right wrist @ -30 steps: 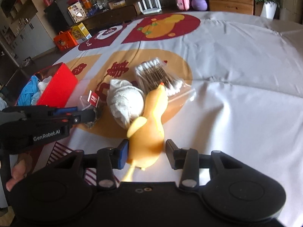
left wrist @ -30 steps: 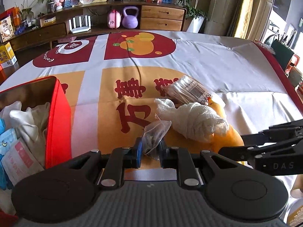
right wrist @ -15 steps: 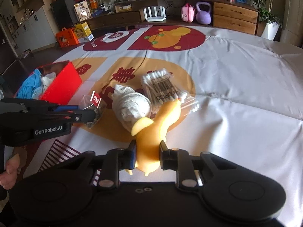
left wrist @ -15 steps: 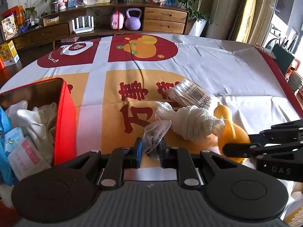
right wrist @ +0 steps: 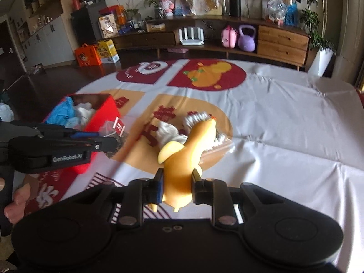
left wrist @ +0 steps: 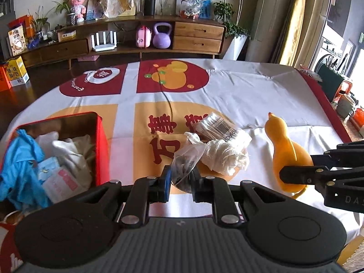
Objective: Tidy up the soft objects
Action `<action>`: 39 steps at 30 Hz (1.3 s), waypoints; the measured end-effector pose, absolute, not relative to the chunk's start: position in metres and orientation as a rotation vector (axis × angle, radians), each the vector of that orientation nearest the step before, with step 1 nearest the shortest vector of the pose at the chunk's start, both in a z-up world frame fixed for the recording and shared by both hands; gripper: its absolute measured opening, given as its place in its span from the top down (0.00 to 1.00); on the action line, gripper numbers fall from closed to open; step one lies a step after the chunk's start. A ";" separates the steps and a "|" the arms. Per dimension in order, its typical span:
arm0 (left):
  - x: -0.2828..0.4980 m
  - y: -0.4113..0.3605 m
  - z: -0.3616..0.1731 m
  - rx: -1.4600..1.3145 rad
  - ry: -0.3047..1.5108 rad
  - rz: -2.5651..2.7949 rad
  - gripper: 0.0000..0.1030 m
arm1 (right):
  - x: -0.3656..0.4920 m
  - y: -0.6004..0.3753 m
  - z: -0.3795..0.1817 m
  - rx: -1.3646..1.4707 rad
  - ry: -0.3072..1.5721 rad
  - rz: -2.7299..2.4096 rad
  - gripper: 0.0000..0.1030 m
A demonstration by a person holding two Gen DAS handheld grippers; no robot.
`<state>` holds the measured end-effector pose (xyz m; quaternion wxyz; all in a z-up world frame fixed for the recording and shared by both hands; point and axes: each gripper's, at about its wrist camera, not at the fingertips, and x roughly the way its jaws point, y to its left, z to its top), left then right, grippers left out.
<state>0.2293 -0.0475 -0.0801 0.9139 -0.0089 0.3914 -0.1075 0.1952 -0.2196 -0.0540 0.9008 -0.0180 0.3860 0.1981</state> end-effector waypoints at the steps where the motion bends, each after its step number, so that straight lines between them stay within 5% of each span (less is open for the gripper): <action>1: 0.226 -0.046 -0.076 -0.022 0.803 -0.221 0.83 | 0.191 -0.217 -0.050 -0.039 0.790 0.416 0.79; 13: 0.186 -0.011 -0.038 -0.036 0.749 -0.204 0.83 | 0.158 -0.183 -0.007 -0.066 0.704 0.491 0.79; 24: 0.198 -0.014 -0.073 -0.071 0.817 -0.265 0.82 | 0.157 -0.185 -0.018 -0.055 0.729 0.473 0.79; 26: 0.201 -0.021 -0.083 -0.056 0.829 -0.281 0.76 | 0.161 -0.187 -0.023 -0.055 0.741 0.471 0.79; 28: 0.203 -0.029 -0.094 -0.041 0.839 -0.309 0.46 | 0.165 -0.190 -0.027 -0.052 0.751 0.472 0.79; 30: 0.204 -0.035 -0.104 -0.038 0.831 -0.323 0.27 | 0.169 -0.192 -0.031 -0.051 0.759 0.474 0.79; 39: 0.223 -0.066 -0.146 0.086 0.886 -0.311 0.27 | 0.188 -0.207 -0.054 -0.028 0.812 0.470 0.79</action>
